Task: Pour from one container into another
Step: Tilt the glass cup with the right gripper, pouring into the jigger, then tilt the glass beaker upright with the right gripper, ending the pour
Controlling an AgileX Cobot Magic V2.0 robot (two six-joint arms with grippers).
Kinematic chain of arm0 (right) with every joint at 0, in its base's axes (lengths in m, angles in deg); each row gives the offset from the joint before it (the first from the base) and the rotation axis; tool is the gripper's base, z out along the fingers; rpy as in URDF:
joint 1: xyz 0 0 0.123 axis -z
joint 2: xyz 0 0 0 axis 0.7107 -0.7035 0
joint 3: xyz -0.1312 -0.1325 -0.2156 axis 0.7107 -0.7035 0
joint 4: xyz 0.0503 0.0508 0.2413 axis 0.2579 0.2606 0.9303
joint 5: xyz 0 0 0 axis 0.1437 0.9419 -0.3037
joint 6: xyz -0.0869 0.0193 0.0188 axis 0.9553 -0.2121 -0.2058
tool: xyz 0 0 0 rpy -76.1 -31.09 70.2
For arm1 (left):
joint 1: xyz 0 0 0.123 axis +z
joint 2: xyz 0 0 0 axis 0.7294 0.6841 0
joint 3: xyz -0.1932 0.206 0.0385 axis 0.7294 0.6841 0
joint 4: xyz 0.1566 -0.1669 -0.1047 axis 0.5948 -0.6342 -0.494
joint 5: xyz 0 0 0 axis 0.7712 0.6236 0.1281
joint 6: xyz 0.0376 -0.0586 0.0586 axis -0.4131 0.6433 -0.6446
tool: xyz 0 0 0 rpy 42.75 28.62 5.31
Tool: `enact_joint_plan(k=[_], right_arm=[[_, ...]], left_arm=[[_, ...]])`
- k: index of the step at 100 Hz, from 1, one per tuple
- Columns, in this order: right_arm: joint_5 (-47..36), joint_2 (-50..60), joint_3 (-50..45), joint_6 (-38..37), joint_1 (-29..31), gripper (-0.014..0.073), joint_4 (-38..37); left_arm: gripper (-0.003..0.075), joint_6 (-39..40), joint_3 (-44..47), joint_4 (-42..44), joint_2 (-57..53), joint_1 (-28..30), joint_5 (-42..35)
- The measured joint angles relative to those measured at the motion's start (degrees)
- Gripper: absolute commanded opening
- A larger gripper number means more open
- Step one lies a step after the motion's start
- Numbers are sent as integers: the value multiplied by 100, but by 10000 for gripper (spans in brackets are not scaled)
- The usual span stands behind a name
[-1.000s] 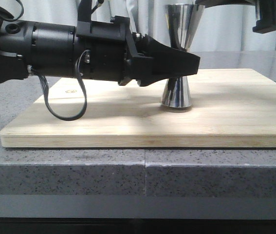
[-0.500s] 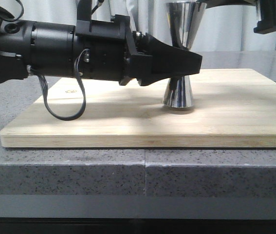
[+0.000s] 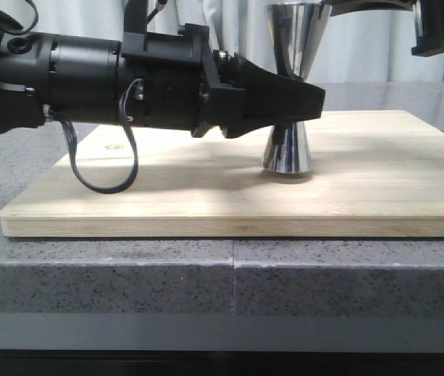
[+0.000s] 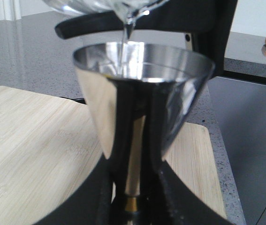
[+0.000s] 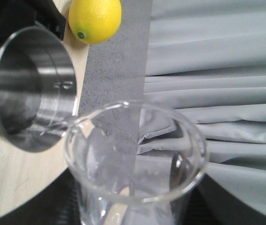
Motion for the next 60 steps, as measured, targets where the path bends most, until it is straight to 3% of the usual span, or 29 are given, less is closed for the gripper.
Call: enact_joint_plan(k=[60], right_arm=[[0, 0, 0, 11, 0, 220, -192]], left_arm=[[-21, 0, 0, 22, 0, 0, 0]])
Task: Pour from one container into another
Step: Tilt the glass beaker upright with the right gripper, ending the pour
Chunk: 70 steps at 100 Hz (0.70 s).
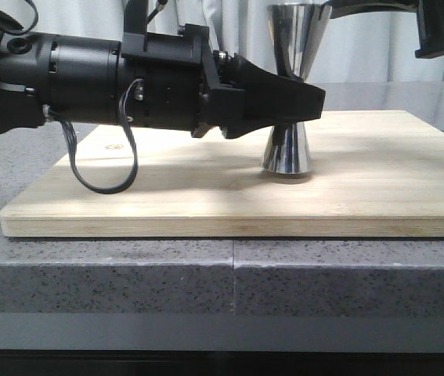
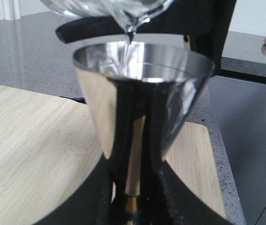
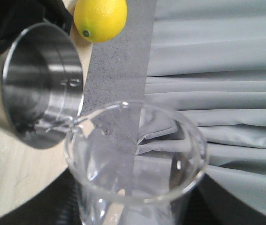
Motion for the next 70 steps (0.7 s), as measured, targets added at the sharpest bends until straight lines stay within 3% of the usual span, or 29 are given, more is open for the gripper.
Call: enact_joint_plan(k=[70], right_arm=[[0, 0, 0, 3, 0, 220, -161]], left_arm=[[-21, 0, 0, 61, 0, 0, 0]])
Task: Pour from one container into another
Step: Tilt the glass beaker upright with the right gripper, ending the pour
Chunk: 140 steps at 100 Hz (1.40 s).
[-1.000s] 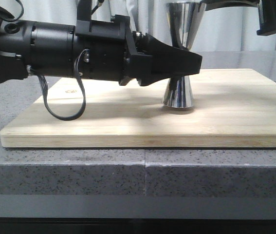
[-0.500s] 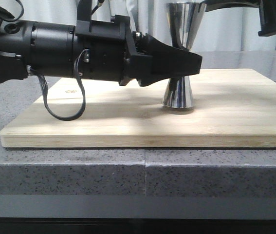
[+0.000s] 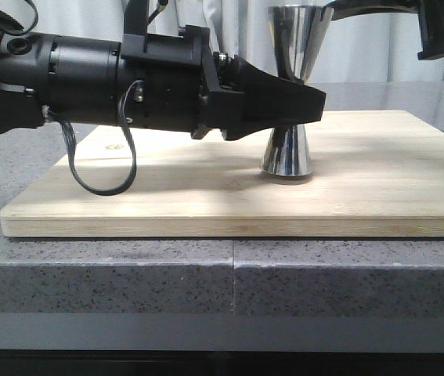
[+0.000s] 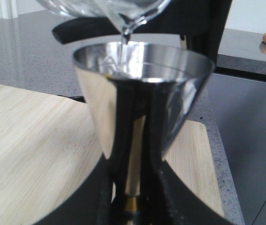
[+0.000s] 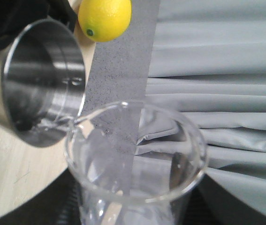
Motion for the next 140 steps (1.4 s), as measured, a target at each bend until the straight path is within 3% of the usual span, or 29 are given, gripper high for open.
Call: enact_joint_plan(k=[140], right_arm=[[-90, 0, 0, -250, 0, 220, -101]], left_arm=[[-21, 4, 0, 0, 0, 0, 0]])
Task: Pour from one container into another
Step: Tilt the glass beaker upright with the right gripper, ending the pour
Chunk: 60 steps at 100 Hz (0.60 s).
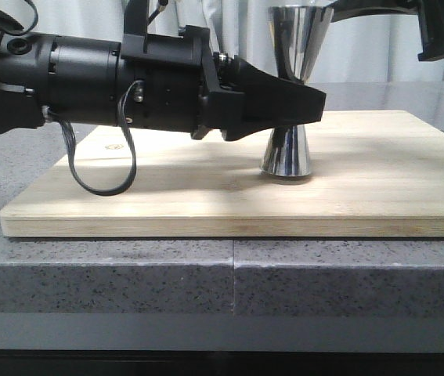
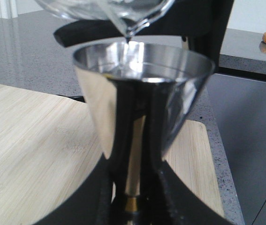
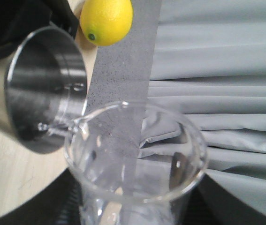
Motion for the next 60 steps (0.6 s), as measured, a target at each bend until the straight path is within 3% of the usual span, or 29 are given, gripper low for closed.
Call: enact_joint_plan(k=[32, 60], right_arm=[[-116, 0, 0, -598, 0, 220, 478], [17, 0, 0, -650, 0, 220, 1796]], left_arm=[[-21, 0, 0, 0, 0, 0, 0], [-21, 0, 0, 0, 0, 0, 0]])
